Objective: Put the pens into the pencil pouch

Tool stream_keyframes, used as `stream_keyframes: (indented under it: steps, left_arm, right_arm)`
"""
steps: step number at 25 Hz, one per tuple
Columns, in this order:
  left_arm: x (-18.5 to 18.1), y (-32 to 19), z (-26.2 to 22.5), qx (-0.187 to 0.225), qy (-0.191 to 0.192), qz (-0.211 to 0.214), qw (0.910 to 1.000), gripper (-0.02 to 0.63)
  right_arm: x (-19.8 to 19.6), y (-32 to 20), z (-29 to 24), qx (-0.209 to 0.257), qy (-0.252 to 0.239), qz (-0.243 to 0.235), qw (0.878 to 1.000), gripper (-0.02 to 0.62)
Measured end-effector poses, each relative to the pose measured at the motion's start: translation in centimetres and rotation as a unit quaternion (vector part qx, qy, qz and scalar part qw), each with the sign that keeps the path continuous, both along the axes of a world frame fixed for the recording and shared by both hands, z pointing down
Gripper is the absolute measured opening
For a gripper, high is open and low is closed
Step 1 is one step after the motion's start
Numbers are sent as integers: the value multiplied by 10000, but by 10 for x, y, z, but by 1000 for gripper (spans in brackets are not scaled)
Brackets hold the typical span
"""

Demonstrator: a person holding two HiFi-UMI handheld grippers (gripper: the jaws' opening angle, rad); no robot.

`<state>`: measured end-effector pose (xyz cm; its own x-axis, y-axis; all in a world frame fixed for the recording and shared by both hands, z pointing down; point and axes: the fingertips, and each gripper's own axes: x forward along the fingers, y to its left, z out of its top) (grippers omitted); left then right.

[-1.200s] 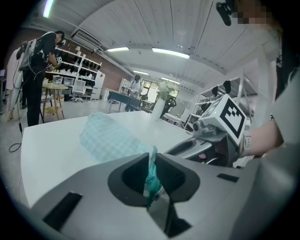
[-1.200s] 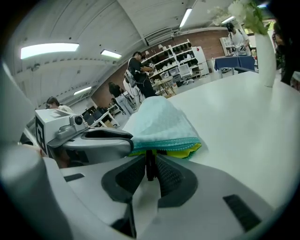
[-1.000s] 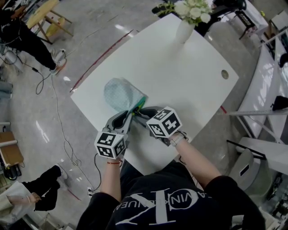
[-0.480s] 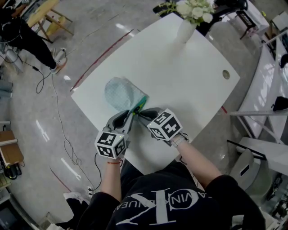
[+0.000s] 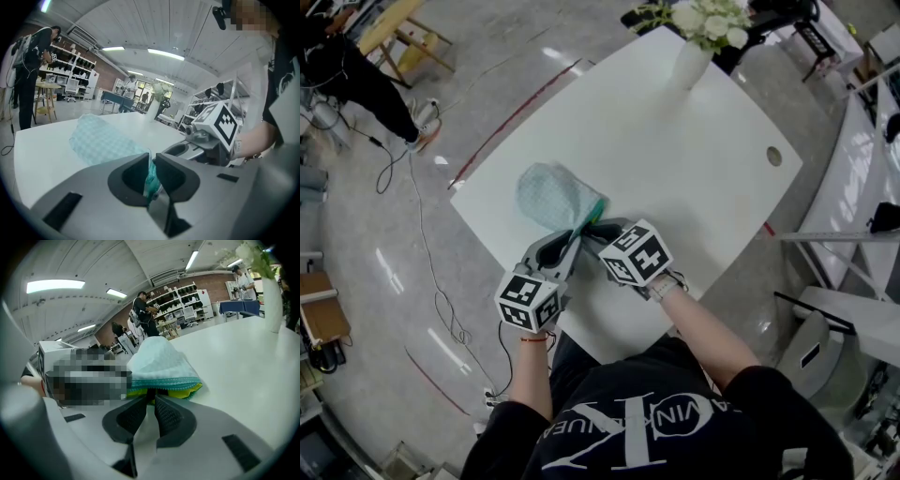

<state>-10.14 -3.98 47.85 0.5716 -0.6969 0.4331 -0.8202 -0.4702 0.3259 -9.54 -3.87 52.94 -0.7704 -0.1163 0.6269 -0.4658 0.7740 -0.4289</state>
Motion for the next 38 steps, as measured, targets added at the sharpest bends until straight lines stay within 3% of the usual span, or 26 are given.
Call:
stream_keyframes:
  steps: [6, 13, 24, 33, 38]
  left_arm:
    - [-4, -1, 2, 3, -146, 101, 9998, 51]
    - [-16, -3, 13, -189, -244, -177, 9994, 51]
    - [-50, 0, 23, -434, -599, -861, 9935, 55]
    - [-77, 13, 27, -653, -708, -1410, 9853, 84]
    - [-87, 24, 23, -612, -463, -1720, 9821, 95]
  right_arm:
    - [-3, -3, 1, -39, -42, 73, 10000, 69]
    - [2, -4, 2, -128, -79, 58, 9999, 109]
    - [22, 0, -7, -104, -182, 198, 9996, 115]
    - [44, 4, -20, 40, -391, 505, 9979, 70]
    - [54, 3, -26, 177, -490, 628, 9967, 29]
